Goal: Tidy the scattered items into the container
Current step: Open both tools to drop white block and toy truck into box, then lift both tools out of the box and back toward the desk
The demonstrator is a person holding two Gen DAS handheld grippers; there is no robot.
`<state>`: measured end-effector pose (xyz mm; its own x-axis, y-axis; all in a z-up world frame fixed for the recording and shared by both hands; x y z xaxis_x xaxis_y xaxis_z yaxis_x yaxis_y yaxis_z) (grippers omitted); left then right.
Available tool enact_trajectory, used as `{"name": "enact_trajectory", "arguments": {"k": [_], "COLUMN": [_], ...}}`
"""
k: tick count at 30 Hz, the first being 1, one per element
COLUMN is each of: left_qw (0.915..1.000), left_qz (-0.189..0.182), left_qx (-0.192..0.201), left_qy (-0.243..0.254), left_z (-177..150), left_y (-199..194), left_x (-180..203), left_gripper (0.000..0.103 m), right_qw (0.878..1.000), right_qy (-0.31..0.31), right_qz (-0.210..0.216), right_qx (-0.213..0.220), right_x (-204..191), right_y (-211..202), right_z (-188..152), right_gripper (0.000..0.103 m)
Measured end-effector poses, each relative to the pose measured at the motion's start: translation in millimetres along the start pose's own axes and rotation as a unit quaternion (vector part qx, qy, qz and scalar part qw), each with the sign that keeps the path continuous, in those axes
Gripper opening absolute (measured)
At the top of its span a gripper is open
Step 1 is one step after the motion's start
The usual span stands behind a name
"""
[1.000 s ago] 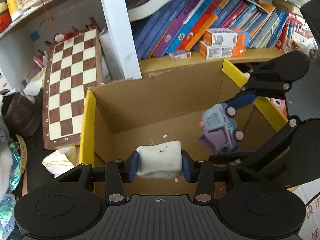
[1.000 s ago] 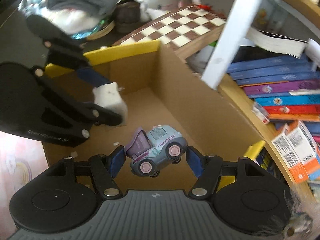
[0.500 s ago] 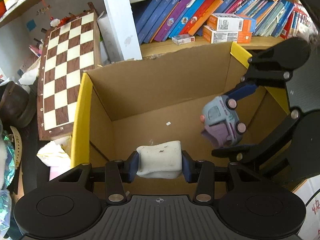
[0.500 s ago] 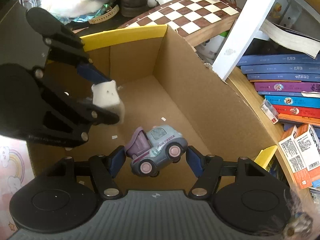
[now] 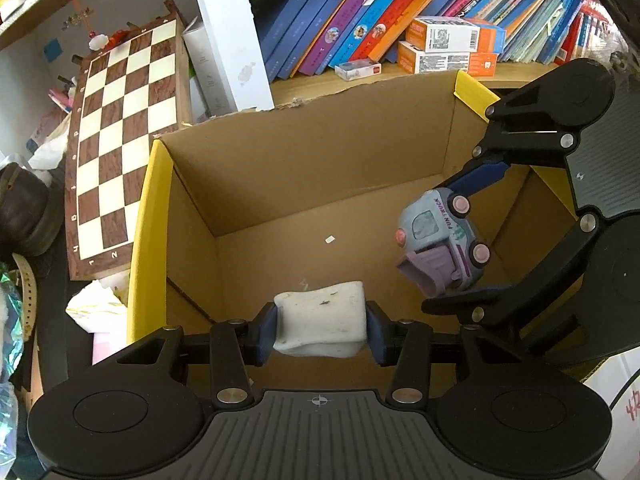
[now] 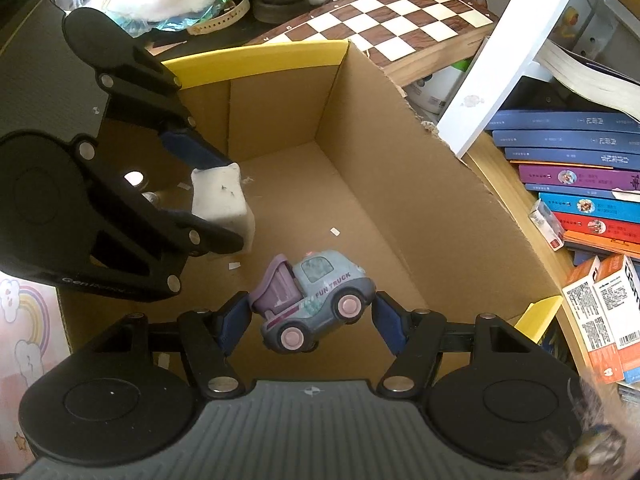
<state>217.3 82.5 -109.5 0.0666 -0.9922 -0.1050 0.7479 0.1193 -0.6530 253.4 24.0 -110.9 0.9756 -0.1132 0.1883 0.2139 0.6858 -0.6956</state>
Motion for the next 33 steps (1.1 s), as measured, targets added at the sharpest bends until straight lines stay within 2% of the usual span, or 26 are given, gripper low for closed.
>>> {"name": "enact_trajectory", "arguments": {"k": [6, 7, 11, 18, 20, 22, 28, 33], "left_qw": [1.0, 1.0, 0.9999, 0.9999, 0.9997, 0.9994, 0.9975, 0.9944], "left_qz": [-0.004, -0.004, -0.01, -0.004, 0.004, 0.012, 0.031, 0.044], "left_qx": [-0.002, -0.001, 0.003, 0.012, 0.019, 0.029, 0.059, 0.089], "left_qy": [0.0, 0.0, 0.004, 0.01, 0.014, 0.016, 0.024, 0.037], "left_z": [-0.6, -0.7, -0.3, 4.5, 7.3, 10.4, 19.4, 26.7], "left_y": [-0.4, -0.8, -4.0, -14.7, -20.7, -29.6, -59.6, -88.8], "left_x": [0.8, 0.9, 0.7, 1.9, 2.1, 1.8, 2.7, 11.1], "left_gripper": [0.05, 0.053, 0.054, 0.058, 0.07, 0.077, 0.086, 0.093], "right_qw": [1.0, 1.0, 1.0, 1.0, 0.999, 0.999, 0.995, 0.986], "right_qy": [-0.001, 0.0, -0.005, 0.004, 0.003, 0.007, 0.028, 0.054], "right_qz": [0.005, 0.005, 0.0, -0.019, -0.025, -0.033, -0.071, -0.109], "right_qx": [0.001, 0.001, 0.008, 0.017, 0.025, 0.036, 0.071, 0.111], "right_x": [-0.7, -0.5, -0.9, 3.5, 4.5, 5.5, 7.9, 5.3], "right_y": [-0.8, -1.1, -3.2, -12.4, -20.0, -28.6, -63.0, -104.8], "right_z": [0.7, 0.8, 1.6, 2.8, 4.4, 6.2, 10.9, 14.7], "right_gripper": [0.066, 0.067, 0.075, 0.079, 0.08, 0.08, 0.081, 0.083]}}
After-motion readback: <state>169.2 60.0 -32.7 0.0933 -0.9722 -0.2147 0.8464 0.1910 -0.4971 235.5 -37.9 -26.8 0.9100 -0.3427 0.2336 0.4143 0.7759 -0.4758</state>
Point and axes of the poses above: each gripper's, at about its wrist camera, not at the fingertips, and y roughly the way its jaws point, x to its right, z to its top, the point moved 5 cm from there along y, roughly the way its jaws point, and after that the axes turned 15 degrees about x, right-handed, at the moved point
